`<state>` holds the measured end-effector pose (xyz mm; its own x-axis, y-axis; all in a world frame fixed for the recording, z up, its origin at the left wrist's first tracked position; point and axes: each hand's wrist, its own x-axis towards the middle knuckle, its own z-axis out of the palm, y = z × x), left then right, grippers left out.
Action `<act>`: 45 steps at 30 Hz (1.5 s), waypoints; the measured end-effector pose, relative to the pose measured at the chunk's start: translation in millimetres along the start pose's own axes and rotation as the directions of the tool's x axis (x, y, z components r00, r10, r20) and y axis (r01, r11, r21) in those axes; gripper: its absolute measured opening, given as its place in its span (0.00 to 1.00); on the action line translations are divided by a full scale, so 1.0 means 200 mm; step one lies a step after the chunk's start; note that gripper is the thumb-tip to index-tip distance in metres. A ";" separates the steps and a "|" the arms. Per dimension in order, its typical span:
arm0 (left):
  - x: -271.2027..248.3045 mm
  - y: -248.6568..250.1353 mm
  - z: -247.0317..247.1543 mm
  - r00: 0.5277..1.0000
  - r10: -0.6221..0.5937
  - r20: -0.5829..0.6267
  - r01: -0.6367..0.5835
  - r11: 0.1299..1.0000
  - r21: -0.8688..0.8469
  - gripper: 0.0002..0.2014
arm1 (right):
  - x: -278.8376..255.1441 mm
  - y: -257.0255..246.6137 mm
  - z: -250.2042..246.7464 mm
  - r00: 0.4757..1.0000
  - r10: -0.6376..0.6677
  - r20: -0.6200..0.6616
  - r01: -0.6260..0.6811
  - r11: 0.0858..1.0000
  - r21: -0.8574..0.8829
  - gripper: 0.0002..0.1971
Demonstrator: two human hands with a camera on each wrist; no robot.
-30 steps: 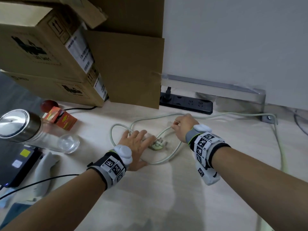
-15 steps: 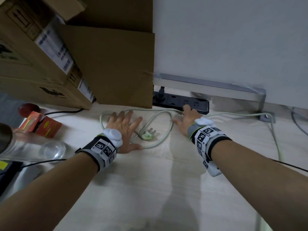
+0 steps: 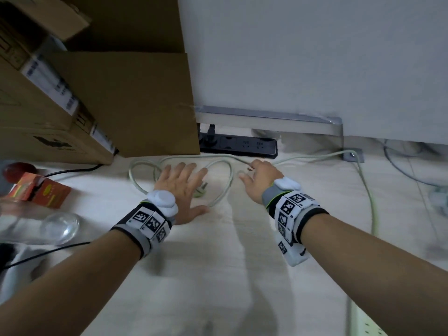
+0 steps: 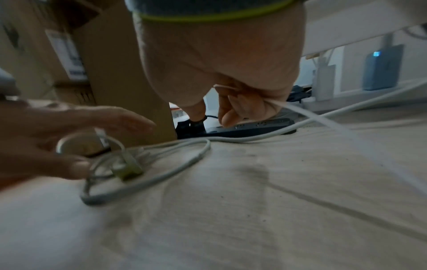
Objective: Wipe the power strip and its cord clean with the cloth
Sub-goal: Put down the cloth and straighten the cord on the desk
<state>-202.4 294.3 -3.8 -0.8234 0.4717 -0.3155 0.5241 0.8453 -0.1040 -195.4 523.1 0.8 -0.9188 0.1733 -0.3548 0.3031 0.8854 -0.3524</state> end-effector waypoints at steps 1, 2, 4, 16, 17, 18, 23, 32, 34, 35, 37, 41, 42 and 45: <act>-0.04 0.15 -0.10 0.997 0.059 -0.057 -0.061 0.998 -0.031 0.45 | -0.12 0.09 -0.07 0.998 0.033 -0.061 -0.028 0.996 0.082 0.18; -0.04 0.20 -0.11 0.996 0.055 -0.077 -0.065 0.988 -0.140 0.43 | -0.13 0.10 -0.08 0.997 0.039 -0.065 -0.029 0.988 0.149 0.16; -0.04 0.31 -0.10 0.994 0.045 -0.098 -0.078 0.928 -0.363 0.37 | -0.16 0.11 -0.09 0.995 0.045 -0.090 -0.018 0.958 0.286 0.16; -0.13 0.91 -0.20 0.979 0.166 0.115 0.040 0.398 -0.917 0.09 | -0.40 0.32 -0.40 0.905 0.416 -0.084 0.008 0.182 0.983 0.23; -0.13 0.93 -0.21 0.985 0.138 0.108 0.037 0.439 -0.898 0.11 | -0.41 0.37 -0.41 0.900 0.430 -0.072 0.002 0.160 0.987 0.22; -0.14 0.94 -0.21 0.990 0.101 0.099 0.040 0.472 -0.881 0.12 | -0.42 0.40 -0.42 0.904 0.424 -0.057 -0.015 0.165 0.986 0.21; -0.10 1.08 -0.30 0.994 0.079 0.081 0.023 0.562 -0.827 0.15 | -0.54 0.52 -0.34 0.962 0.260 0.077 -0.197 0.473 0.859 0.12; 0.04 1.39 -0.39 0.985 0.154 0.074 -0.055 0.694 -0.718 0.19 | -0.55 0.83 -0.37 0.919 0.365 0.149 -0.370 0.668 0.646 0.11; 0.09 1.42 -0.37 0.990 0.122 0.066 -0.032 0.663 -0.748 0.21 | -0.53 0.91 -0.41 0.888 0.438 0.139 -0.413 0.628 0.660 0.13; 0.10 1.43 -0.38 0.991 0.115 0.067 -0.023 0.641 -0.768 0.20 | -0.51 0.95 -0.42 0.870 0.479 0.115 -0.428 0.620 0.658 0.13; 0.18 1.45 -0.37 0.991 0.104 0.082 0.003 0.602 -0.798 0.16 | -0.45 1.08 -0.46 0.853 0.516 0.080 -0.451 0.652 0.609 0.14; 0.40 1.47 -0.27 0.988 -0.040 0.151 0.152 0.458 -0.876 0.12 | -0.30 1.27 -0.54 0.865 0.499 0.053 -0.465 0.757 0.458 0.14; 0.46 1.47 -0.26 0.977 -0.083 0.196 0.213 0.376 -0.902 0.15 | -0.26 1.30 -0.56 0.856 0.516 0.010 -0.473 0.777 0.416 0.14; 0.64 1.52 -0.25 0.918 -0.181 0.351 0.354 -0.018 -0.935 0.24 | -0.10 1.37 -0.62 0.831 0.540 -0.134 -0.483 0.820 0.307 0.14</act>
<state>-159.5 623.3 -29.1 -0.7748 0.1917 -0.6025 -0.5045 0.3869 0.7719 -125.2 815.6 18.5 -0.6339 0.6798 -0.3687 0.7699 0.5100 -0.3836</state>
